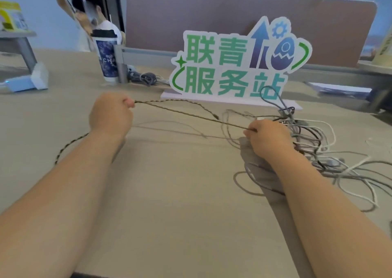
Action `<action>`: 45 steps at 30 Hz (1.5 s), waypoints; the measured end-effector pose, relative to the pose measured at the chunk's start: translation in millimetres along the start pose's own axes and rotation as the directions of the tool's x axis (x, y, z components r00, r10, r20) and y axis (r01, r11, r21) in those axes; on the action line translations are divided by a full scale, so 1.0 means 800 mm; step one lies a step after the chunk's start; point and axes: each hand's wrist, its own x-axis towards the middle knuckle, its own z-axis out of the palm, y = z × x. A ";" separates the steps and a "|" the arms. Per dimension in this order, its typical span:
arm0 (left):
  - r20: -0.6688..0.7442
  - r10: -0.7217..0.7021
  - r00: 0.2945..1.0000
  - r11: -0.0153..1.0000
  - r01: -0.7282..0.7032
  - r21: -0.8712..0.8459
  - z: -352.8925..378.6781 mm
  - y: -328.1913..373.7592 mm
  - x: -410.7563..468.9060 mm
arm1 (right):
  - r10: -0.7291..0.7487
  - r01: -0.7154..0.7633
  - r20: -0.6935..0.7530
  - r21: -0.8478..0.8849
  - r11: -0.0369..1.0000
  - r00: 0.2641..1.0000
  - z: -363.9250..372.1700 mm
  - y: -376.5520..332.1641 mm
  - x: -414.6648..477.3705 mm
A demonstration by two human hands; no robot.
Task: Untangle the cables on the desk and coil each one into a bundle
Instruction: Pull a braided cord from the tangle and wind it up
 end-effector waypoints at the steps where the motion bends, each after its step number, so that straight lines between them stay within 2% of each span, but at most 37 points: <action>1: 0.036 -0.088 0.995 0.996 0.087 0.015 0.002 -0.009 0.002 | 0.012 -0.012 -0.007 0.019 1.000 1.000 -0.002 0.002 -0.002; 3: 0.142 -0.243 0.959 0.963 0.221 0.154 0.008 -0.009 -0.001 | -0.010 0.011 -0.010 0.026 1.000 1.000 -0.006 0.002 -0.011; 4: 0.174 -0.254 0.951 0.951 0.213 0.224 0.008 0.003 -0.006 | -0.027 0.027 -0.018 0.023 0.999 0.999 -0.010 0.000 -0.016; 5: 0.199 -0.189 0.962 0.963 0.142 0.228 0.010 0.018 -0.012 | -0.046 0.046 -0.024 0.028 0.999 0.999 -0.011 -0.004 -0.019; 7: 0.260 0.106 0.960 0.993 -0.118 0.030 0.010 0.053 -0.035 | -0.090 0.092 -0.035 0.066 0.994 0.995 -0.011 -0.011 -0.023; 9: 0.346 0.335 0.876 0.938 -0.276 -0.209 0.009 0.089 -0.067 | -0.146 0.154 -0.071 0.123 0.980 0.987 -0.009 -0.019 -0.025; 12: 0.494 0.482 0.724 0.876 -0.422 -0.235 0.030 0.113 -0.092 | -0.219 0.232 -0.086 0.190 0.954 0.972 -0.004 -0.032 -0.030; 14: 0.492 0.527 0.693 0.849 -0.456 -0.265 0.036 0.112 -0.091 | -0.273 0.281 -0.064 0.200 0.939 0.960 0.000 -0.039 -0.030; 16: 0.444 0.557 0.702 0.830 -0.462 -0.312 0.034 0.108 -0.086 | -0.275 0.279 -0.049 0.182 0.943 0.960 0.004 -0.041 -0.029; 17: 0.405 0.545 0.734 0.835 -0.428 -0.347 0.033 0.105 -0.084 | -0.253 0.257 -0.044 0.155 0.954 0.966 0.007 -0.039 -0.026; 19: 0.352 0.400 0.846 0.846 -0.194 -0.497 0.025 0.099 -0.078 | -0.177 0.178 -0.018 0.087 0.980 0.984 0.008 -0.033 -0.023; 21: 0.290 0.198 0.936 0.859 -0.024 -0.511 0.015 0.081 -0.054 | -0.089 0.089 -0.010 0.004 0.996 0.996 0.006 -0.019 -0.018; 24: 0.174 0.033 0.984 0.968 0.012 -0.251 0.001 0.034 -0.007 | 0.026 -0.027 -0.008 -0.122 0.992 1.000 -0.010 0.006 -0.008; 26: 0.203 -0.015 0.979 0.995 0.035 -0.096 0.002 0.011 0.006 | 0.040 -0.037 0.019 -0.133 0.990 0.999 -0.017 0.017 -0.004; 28: 0.279 -0.030 0.960 0.999 0.024 0.026 0.018 0.006 0.008 | -0.006 0.010 0.017 -0.190 0.982 1.000 -0.015 0.019 -0.003; 30: 0.275 -0.013 0.961 0.982 -0.039 0.183 0.026 0.021 0.004 | -0.050 0.039 -0.043 -0.213 0.976 0.998 -0.010 0.015 -0.002; 31: 0.241 0.035 0.970 0.975 -0.085 0.204 0.025 0.031 0.002 | -0.061 0.042 -0.084 -0.209 0.977 0.995 -0.010 0.012 -0.003; 32: 0.212 0.105 0.972 0.976 -0.141 0.164 0.023 0.042 -0.003 | -0.069 0.044 -0.119 -0.195 0.980 0.991 -0.011 0.008 -0.004; 34: 0.205 0.280 0.938 0.959 -0.281 -0.026 0.022 0.064 -0.022 | -0.080 0.056 -0.172 -0.140 0.989 0.982 -0.012 0.000 -0.008; 35: 0.228 0.365 0.903 0.930 -0.344 -0.129 0.024 0.075 -0.035 | -0.092 0.076 -0.178 -0.095 0.993 0.980 -0.012 -0.005 -0.010; 37: 0.313 0.500 0.807 0.865 -0.447 -0.229 0.028 0.101 -0.064 | -0.159 0.161 -0.168 -0.002 0.987 0.973 -0.012 -0.015 -0.018; 40: 0.452 0.602 0.659 0.796 -0.538 -0.276 0.037 0.128 -0.088 | -0.323 0.339 -0.172 0.072 0.938 0.931 -0.014 -0.026 -0.027; 41: 0.450 0.627 0.636 0.778 -0.537 -0.326 0.037 0.134 -0.092 | -0.351 0.366 -0.159 0.079 0.927 0.923 -0.014 -0.029 -0.029; 43: 0.379 0.626 0.681 0.772 -0.473 -0.426 0.031 0.134 -0.090 | -0.335 0.347 -0.124 0.083 0.934 0.934 -0.014 -0.031 -0.032; 45: 0.287 0.559 0.778 0.803 -0.422 -0.420 0.021 0.126 -0.077 | -0.240 0.250 -0.105 0.096 0.964 0.965 -0.013 -0.028 -0.032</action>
